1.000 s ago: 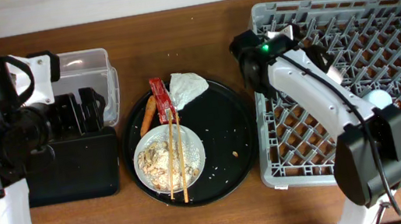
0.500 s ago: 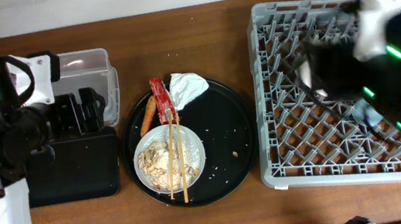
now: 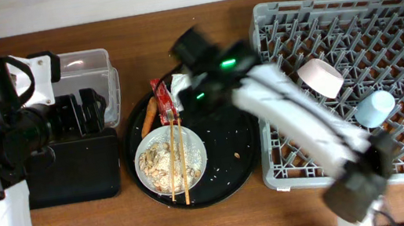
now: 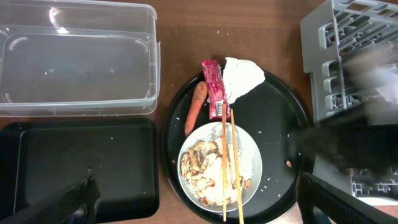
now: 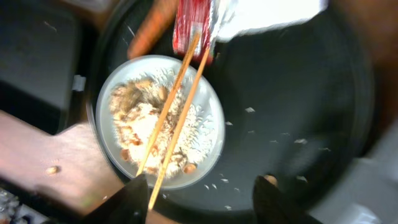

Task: Sort waste into correct bins and load items into the dishwasher rack
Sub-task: 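Grasp the wooden chopsticks from the plate with the right gripper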

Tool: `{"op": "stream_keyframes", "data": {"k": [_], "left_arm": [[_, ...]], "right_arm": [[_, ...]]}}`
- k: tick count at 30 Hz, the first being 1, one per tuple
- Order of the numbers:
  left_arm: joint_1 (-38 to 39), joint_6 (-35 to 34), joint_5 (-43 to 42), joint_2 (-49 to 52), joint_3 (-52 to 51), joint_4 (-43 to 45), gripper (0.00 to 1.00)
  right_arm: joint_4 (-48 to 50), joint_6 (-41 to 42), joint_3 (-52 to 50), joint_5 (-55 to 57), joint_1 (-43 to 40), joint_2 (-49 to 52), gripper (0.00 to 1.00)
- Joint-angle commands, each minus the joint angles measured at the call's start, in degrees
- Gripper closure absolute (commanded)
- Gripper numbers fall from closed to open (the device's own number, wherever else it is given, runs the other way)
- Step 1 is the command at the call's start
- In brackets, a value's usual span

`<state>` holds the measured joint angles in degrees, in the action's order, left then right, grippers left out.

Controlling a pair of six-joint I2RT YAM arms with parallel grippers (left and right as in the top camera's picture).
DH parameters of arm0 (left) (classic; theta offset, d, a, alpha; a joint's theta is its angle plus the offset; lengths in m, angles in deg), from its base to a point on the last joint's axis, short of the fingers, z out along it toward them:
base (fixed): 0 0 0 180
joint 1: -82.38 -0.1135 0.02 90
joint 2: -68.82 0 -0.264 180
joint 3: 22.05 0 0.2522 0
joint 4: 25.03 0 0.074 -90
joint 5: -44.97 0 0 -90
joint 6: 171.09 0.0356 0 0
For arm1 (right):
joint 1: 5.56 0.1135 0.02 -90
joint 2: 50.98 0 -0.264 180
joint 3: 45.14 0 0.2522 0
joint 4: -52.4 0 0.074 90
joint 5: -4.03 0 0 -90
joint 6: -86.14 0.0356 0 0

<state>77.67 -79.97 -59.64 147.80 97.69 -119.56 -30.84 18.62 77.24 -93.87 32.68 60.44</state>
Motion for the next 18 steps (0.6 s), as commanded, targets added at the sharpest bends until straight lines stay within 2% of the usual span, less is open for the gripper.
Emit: {"op": "stream_keyframes", "data": {"k": [1,3,5,9,14,18], "left_arm": [[0.1,1.1,-0.6,-0.1,0.2,0.1,0.01],[0.1,1.1,-0.6,-0.1,0.2,0.1,0.01],[0.1,1.1,-0.6,-0.1,0.2,0.1,0.00],[0.1,1.1,-0.6,-0.1,0.2,0.1,0.01],[0.1,1.1,-0.6,-0.1,0.2,0.1,0.01],[0.1,1.1,-0.6,-0.1,0.2,0.1,0.01]], "right_arm": [[1.9,7.8,0.0,0.1,3.1,6.7,0.44],[2.5,8.5,0.0,0.2,3.9,11.2,0.45],[2.2,8.6,0.0,-0.8,3.9,14.4,0.54],[4.3,11.1,-3.9,-1.6,4.9,16.6,0.65],[10.7,11.5,-10.1,-5.9,5.5,16.6,0.66],[10.0,10.6,-10.0,-5.4,5.2,16.0,0.66]]}}
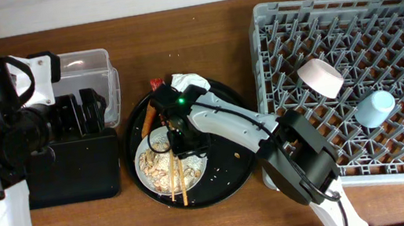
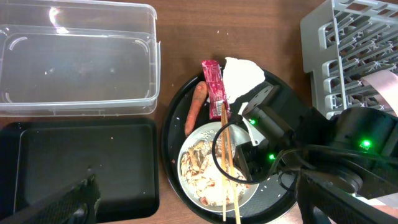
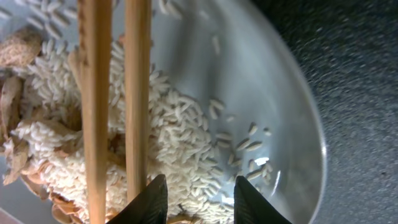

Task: Sort waste into correct bins and load items into the dishwasher rack
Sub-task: 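Grasp the wooden chopsticks from the plate with the right gripper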

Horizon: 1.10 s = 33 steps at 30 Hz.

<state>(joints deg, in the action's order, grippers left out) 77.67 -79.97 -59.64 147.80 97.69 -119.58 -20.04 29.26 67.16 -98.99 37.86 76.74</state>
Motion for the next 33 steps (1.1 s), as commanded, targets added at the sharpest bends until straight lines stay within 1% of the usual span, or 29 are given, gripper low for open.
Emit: {"op": "stream_keyframes", "data": {"k": [1,5,8,10,12,17,18,21,23,24,25,30,32,33], "left_arm": [[0.1,1.1,-0.6,-0.1,0.2,0.1,0.01],[0.1,1.1,-0.6,-0.1,0.2,0.1,0.01],[0.1,1.1,-0.6,-0.1,0.2,0.1,0.00],[0.1,1.1,-0.6,-0.1,0.2,0.1,0.00],[0.1,1.1,-0.6,-0.1,0.2,0.1,0.01],[0.1,1.1,-0.6,-0.1,0.2,0.1,0.01],[0.1,1.1,-0.6,-0.1,0.2,0.1,0.01],[0.1,1.1,-0.6,-0.1,0.2,0.1,0.01],[0.1,1.1,-0.6,-0.1,0.2,0.1,0.01],[0.1,1.1,-0.6,-0.1,0.2,0.1,0.01],[0.1,1.1,-0.6,-0.1,0.2,0.1,0.01],[0.1,1.1,-0.6,-0.1,0.2,0.1,0.01],[0.1,1.1,-0.6,-0.1,0.2,0.1,0.01],[0.1,1.1,-0.6,-0.1,0.2,0.1,0.01]], "right_arm": [[-1.1,0.0,0.1,1.6,-0.3,-1.5,0.66],[-0.3,-0.3,0.5,4.4,-0.2,-7.6,0.66],[0.2,-0.3,0.1,3.6,0.5,-7.3,0.66],[2.8,-0.3,-1.1,2.9,1.9,-6.8,0.66],[3.0,1.3,-1.3,3.1,2.8,-5.4,0.66],[3.5,1.9,-1.5,3.4,2.6,-3.2,0.75],[3.5,1.9,-1.6,3.7,2.7,-2.8,0.77],[3.0,3.4,-1.6,4.2,2.7,-1.6,0.79],[2.9,3.4,-1.6,4.2,2.6,-1.4,0.93],[2.5,3.3,-1.6,4.3,2.4,-1.8,0.96],[2.2,3.0,-1.5,4.3,2.2,-2.2,0.96],[0.2,-1.6,-1.5,4.9,-2.0,-12.8,0.96],[-1.0,-1.9,-1.5,8.7,-4.8,-19.3,0.96],[-1.7,-3.6,-1.5,11.2,-7.3,-23.5,0.96]]}}
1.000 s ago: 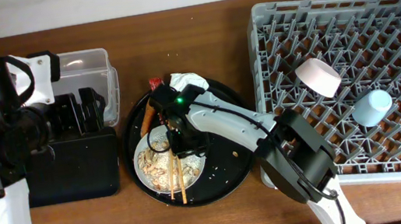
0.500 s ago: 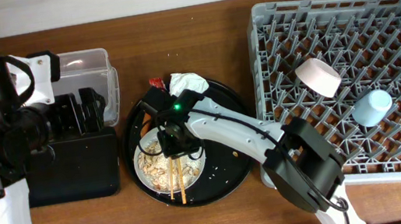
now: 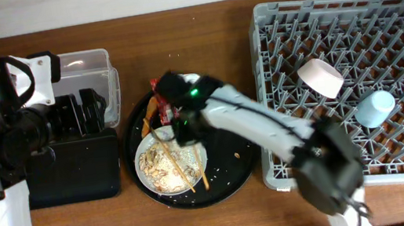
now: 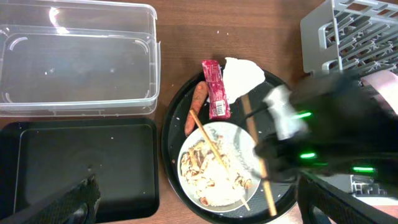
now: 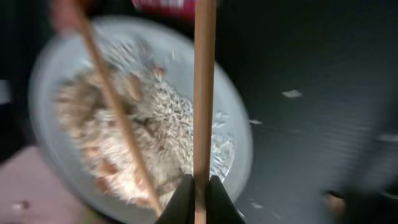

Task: Sort waste into correct bins and load items into the dishwasher rack
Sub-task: 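Grasp the wooden chopsticks from the plate with the right gripper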

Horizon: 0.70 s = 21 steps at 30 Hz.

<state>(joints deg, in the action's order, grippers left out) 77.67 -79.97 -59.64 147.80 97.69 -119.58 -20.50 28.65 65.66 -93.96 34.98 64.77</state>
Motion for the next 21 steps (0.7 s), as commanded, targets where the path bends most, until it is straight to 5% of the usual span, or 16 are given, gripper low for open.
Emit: {"op": "stream_keyframes", "data": {"k": [1,4,8,14,18,21], "left_arm": [[0.1,1.1,-0.6,-0.1,0.2,0.1,0.01],[0.1,1.1,-0.6,-0.1,0.2,0.1,0.01],[0.1,1.1,-0.6,-0.1,0.2,0.1,0.00],[0.1,1.1,-0.6,-0.1,0.2,0.1,0.01],[0.1,1.1,-0.6,-0.1,0.2,0.1,0.01],[0.1,1.1,-0.6,-0.1,0.2,0.1,0.01]], "right_arm": [[-1.7,-4.1,0.0,7.6,-6.2,-14.1,0.96],[-3.7,-9.4,0.0,10.6,-17.3,-22.2,0.96],[-5.6,-11.1,-0.9,8.6,-30.8,-19.3,0.96],[-5.6,-13.9,-1.1,5.0,-31.5,-7.4,0.96],[-4.5,-16.8,-1.0,2.3,-28.2,-7.7,0.54],[-3.5,-16.1,-1.0,-1.0,-22.2,-10.3,0.50]]}}
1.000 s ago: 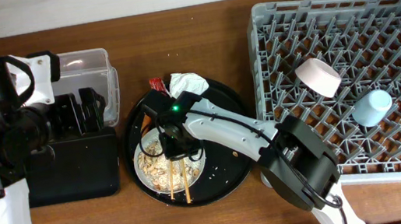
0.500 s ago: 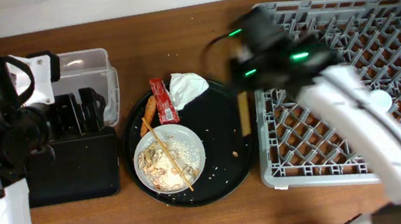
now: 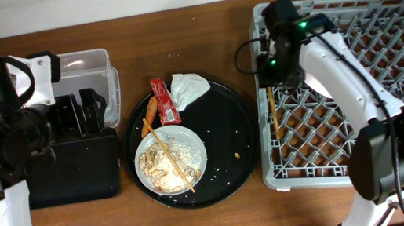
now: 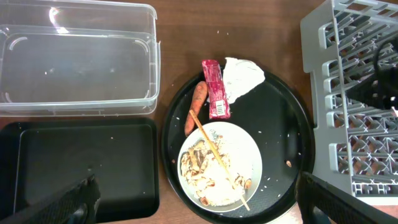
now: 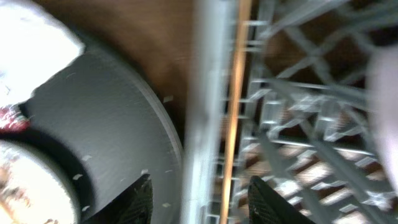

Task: Sort waste into correct bins and load items into the dishwasher rack
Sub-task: 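Grasp the wooden chopsticks from the plate with the right gripper, then move the chopsticks to the rack and release them with the right gripper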

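My right gripper [image 5: 199, 184] hangs open over the left edge of the grey dishwasher rack [image 3: 382, 40]. One wooden chopstick [image 5: 234, 118] lies in the rack's left column [image 3: 272, 113], under the gap between the open fingers. The second chopstick [image 3: 170, 157] lies slantwise across the white bowl of rice and scraps [image 3: 182, 143] on the round black tray [image 3: 230, 145]. A carrot piece [image 3: 148, 112], a red wrapper [image 3: 164, 101] and a crumpled white napkin [image 3: 189, 88] lie at the tray's back. My left gripper [image 4: 198, 180] is open, high above the tray's left side.
A clear plastic bin [image 3: 89, 69] stands at the back left, with a black bin [image 3: 76, 174] in front of it. Crumbs and rice grains dot the tray, and a nut lies on the wooden table near the front.
My right gripper was shut on one chopstick above the bowl. Now it is open at the rack's left edge, and that chopstick lies in the rack. The left arm is unmoved.
First both chopsticks lay across the bowl with my right gripper open above the tray. Then its open jaws were low at the chopsticks. Later it held one, the other left slanting on the bowl. Now the held one rests in the rack.
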Tool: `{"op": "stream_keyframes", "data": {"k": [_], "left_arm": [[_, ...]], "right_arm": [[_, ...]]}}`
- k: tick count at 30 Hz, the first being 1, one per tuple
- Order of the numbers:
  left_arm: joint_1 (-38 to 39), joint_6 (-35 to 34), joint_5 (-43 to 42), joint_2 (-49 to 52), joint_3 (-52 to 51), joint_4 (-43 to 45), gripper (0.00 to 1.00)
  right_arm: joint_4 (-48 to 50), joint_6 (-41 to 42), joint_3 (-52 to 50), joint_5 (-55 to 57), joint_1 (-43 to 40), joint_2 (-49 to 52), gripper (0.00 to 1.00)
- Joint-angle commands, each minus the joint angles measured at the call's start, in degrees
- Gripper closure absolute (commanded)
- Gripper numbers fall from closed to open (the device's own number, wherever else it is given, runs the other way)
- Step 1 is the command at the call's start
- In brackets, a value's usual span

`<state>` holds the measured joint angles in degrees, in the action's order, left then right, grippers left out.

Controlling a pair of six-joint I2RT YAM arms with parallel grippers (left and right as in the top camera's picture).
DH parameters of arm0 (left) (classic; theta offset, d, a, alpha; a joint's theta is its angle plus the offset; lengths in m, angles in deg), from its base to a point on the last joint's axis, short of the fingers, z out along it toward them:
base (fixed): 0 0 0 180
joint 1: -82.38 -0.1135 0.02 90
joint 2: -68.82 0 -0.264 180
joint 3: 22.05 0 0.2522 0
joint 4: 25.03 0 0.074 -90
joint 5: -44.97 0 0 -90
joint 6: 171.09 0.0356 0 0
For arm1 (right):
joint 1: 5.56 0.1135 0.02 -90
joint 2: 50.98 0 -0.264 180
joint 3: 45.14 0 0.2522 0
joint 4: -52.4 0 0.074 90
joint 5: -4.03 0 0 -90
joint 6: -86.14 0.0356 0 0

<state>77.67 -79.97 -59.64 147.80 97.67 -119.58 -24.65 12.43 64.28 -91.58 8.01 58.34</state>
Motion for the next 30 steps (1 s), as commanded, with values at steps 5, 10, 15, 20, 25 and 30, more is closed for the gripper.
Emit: {"op": "stream_keyframes", "data": {"k": [5,10,15,20,25,30], "left_arm": [[0.1,1.1,-0.6,-0.1,0.3,0.1,0.01],[0.1,1.1,-0.6,-0.1,0.3,0.1,0.01],[0.1,1.1,-0.6,-0.1,0.3,0.1,0.01],[0.1,1.1,-0.6,-0.1,0.3,0.1,0.01],[0.1,1.1,-0.6,-0.1,0.3,0.1,0.01],[0.1,1.1,-0.6,-0.1,0.3,0.1,0.01]], "right_arm": [[6.9,0.7,0.1,-4.9,22.8,-1.6,0.53],[12.2,4.2,0.1,-2.3,36.4,7.5,0.57],[12.8,6.7,0.1,0.2,37.4,13.5,0.61],[12.2,6.5,0.1,0.3,37.0,13.6,0.73],[13.0,6.5,-2.5,0.3,37.0,13.9,0.73],[12.8,6.5,-2.9,0.2,37.0,13.8,0.96]]}}
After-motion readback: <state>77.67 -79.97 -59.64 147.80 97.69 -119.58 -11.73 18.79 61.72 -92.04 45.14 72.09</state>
